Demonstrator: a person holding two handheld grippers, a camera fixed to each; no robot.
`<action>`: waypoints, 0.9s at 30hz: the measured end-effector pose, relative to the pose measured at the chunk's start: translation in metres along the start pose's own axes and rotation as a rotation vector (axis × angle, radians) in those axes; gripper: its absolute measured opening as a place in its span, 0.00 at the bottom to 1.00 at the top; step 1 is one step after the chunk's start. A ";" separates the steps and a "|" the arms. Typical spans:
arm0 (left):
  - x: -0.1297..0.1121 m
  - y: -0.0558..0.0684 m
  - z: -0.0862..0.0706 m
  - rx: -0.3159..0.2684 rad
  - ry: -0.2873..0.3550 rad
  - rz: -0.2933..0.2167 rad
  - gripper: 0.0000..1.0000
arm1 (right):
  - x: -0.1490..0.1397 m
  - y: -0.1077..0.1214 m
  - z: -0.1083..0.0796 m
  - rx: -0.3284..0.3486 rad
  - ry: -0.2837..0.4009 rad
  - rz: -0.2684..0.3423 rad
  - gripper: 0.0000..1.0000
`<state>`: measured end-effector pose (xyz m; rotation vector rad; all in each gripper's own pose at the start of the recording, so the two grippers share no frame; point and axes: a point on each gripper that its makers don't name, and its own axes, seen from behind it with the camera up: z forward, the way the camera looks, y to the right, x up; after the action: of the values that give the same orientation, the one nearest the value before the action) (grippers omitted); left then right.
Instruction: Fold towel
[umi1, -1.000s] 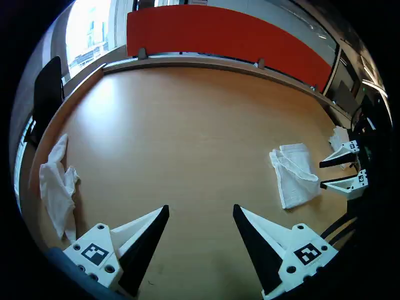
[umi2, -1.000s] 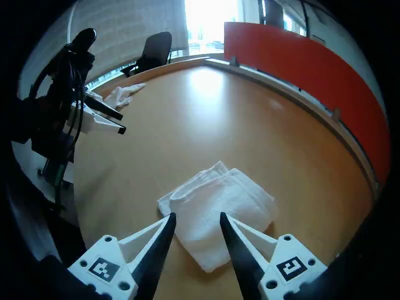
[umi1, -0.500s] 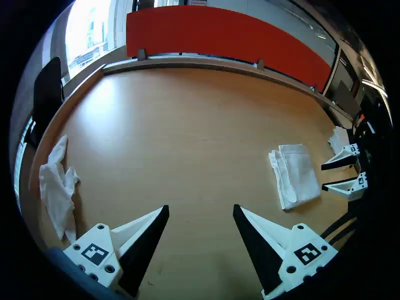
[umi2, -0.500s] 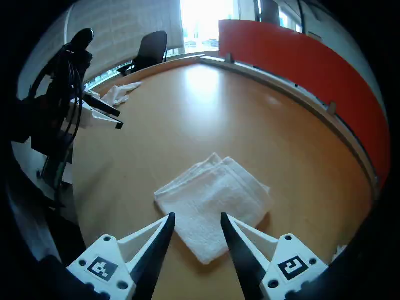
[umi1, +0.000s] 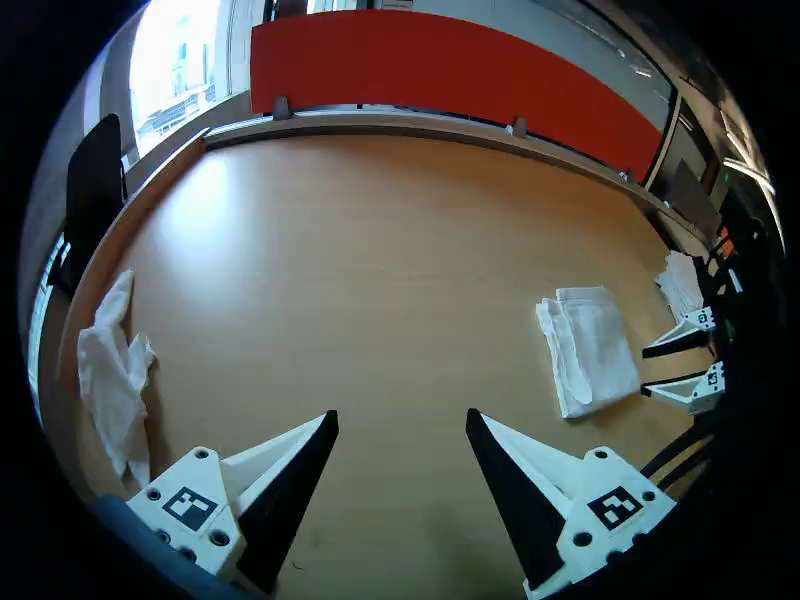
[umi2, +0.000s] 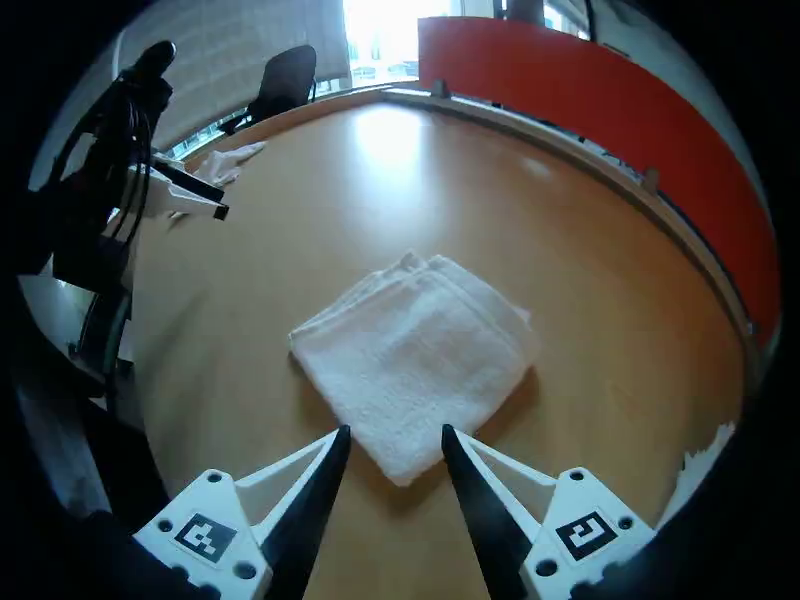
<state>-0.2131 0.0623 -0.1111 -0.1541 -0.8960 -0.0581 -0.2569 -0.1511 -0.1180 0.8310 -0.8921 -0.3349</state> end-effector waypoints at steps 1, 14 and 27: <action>0.000 0.000 0.000 0.000 0.000 0.000 0.95 | -0.002 0.001 0.000 -0.001 -0.004 0.002 0.70; 0.000 0.001 0.001 0.000 -0.001 0.002 0.95 | -0.028 0.004 0.001 -0.009 -0.055 -0.003 0.69; 0.000 0.001 0.000 -0.001 0.001 0.004 0.95 | -0.039 0.007 0.008 -0.024 -0.069 -0.003 0.47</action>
<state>-0.2132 0.0633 -0.1111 -0.1565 -0.8948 -0.0548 -0.2877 -0.1278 -0.1312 0.8029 -0.9496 -0.3778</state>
